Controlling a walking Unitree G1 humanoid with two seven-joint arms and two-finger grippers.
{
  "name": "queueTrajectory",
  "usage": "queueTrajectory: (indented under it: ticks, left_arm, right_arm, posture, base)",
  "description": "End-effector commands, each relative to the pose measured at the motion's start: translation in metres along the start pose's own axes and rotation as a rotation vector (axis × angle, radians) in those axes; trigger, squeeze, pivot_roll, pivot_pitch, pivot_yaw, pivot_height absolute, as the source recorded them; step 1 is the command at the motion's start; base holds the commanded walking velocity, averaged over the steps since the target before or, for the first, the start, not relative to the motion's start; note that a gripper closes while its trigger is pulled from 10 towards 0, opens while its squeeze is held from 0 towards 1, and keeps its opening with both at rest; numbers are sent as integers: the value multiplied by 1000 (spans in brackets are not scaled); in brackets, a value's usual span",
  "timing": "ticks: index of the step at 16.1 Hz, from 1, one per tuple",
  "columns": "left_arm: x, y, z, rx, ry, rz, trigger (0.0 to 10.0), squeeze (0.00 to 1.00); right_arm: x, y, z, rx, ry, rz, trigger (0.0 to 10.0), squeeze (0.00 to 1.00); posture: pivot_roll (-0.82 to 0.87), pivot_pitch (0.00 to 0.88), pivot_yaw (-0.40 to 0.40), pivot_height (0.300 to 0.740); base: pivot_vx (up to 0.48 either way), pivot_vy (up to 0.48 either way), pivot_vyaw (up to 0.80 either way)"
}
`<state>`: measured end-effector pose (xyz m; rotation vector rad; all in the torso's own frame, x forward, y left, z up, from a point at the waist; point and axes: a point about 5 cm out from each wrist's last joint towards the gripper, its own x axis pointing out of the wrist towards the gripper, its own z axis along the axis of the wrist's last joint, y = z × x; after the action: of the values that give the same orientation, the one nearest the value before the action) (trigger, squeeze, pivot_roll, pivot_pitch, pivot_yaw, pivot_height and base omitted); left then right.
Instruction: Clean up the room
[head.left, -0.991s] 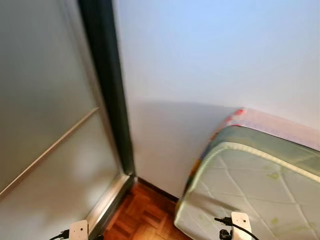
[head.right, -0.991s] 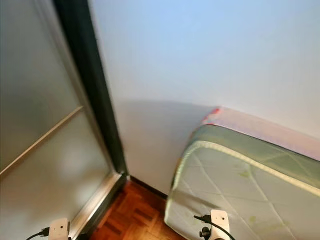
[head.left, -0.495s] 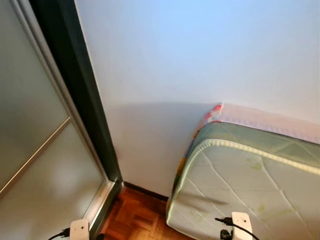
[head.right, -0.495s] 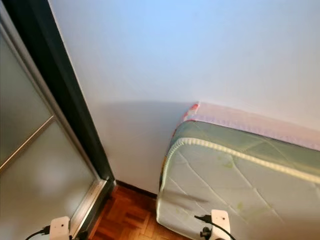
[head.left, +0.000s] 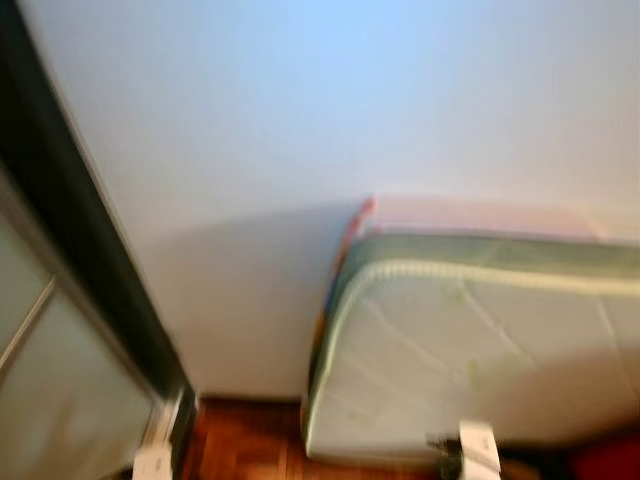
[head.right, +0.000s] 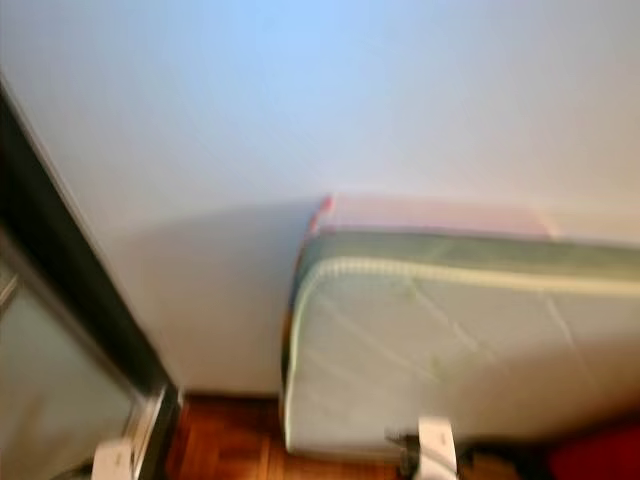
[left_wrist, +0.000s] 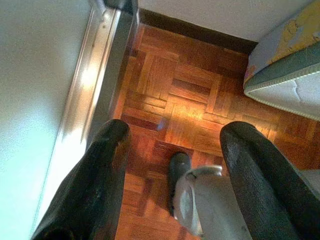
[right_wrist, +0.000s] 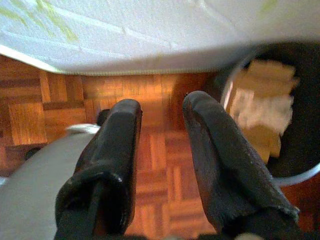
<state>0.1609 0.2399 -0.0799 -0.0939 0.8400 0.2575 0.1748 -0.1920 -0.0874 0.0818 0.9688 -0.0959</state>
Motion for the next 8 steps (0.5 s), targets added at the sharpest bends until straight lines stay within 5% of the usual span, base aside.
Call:
queueTrajectory:
  ticks: [1,8]
  left_arm:
    - [8,-32,13,125,46,-98,10000,0]
    - [6,-18,6,149,89,-71,10000,0]
  right_arm:
    - [5,-12,64,64,-56,47,10000,0]
    - [6,-7,62,79,-48,49,10000,0]
  posture:
    - [49,0,-31,740]
    - [50,0,-1,740]
  base:
    - [0,0,-750]
    - [0,0,-750]
